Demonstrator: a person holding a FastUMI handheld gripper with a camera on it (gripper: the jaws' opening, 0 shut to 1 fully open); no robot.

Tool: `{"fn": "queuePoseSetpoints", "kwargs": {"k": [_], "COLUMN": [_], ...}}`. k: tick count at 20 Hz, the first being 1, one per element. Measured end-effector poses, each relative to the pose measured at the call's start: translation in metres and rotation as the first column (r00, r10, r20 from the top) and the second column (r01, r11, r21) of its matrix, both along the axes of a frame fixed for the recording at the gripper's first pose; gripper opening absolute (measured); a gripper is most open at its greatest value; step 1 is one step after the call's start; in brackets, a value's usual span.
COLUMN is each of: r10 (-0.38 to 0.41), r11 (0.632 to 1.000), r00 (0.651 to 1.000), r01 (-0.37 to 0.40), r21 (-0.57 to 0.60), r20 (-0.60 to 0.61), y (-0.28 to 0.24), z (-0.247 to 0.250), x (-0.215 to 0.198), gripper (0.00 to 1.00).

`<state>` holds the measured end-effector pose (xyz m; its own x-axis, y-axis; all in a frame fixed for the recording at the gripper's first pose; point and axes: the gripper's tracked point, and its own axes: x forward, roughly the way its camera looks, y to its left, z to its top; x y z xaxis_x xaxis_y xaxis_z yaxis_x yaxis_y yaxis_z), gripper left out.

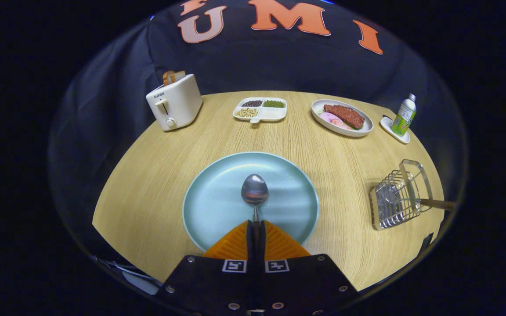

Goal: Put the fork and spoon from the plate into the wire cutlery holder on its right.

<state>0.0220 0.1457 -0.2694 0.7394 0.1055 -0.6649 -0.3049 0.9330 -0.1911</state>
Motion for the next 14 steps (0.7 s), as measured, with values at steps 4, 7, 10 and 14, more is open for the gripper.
{"fn": "queuePoseSetpoints", "kwargs": {"k": [4, 7, 10, 14], "r10": [0.002, 0.001, -0.017, -0.038], "r11": [1.000, 1.000, 0.998, 0.989], "r00": [1.000, 1.000, 1.000, 0.995], "r01": [-0.002, -0.001, 0.016, 0.024], "r21": [0.027, -0.009, -0.058, -0.143], "r20": [-0.002, 0.003, -0.014, -0.095], "y": [-0.017, -0.055, -0.101, -0.156], "z": [0.045, 0.087, 0.126, 0.155], "x": [0.000, -0.003, -0.006, -0.010], "gripper": [0.01, 0.01, 0.01, 0.01]}}
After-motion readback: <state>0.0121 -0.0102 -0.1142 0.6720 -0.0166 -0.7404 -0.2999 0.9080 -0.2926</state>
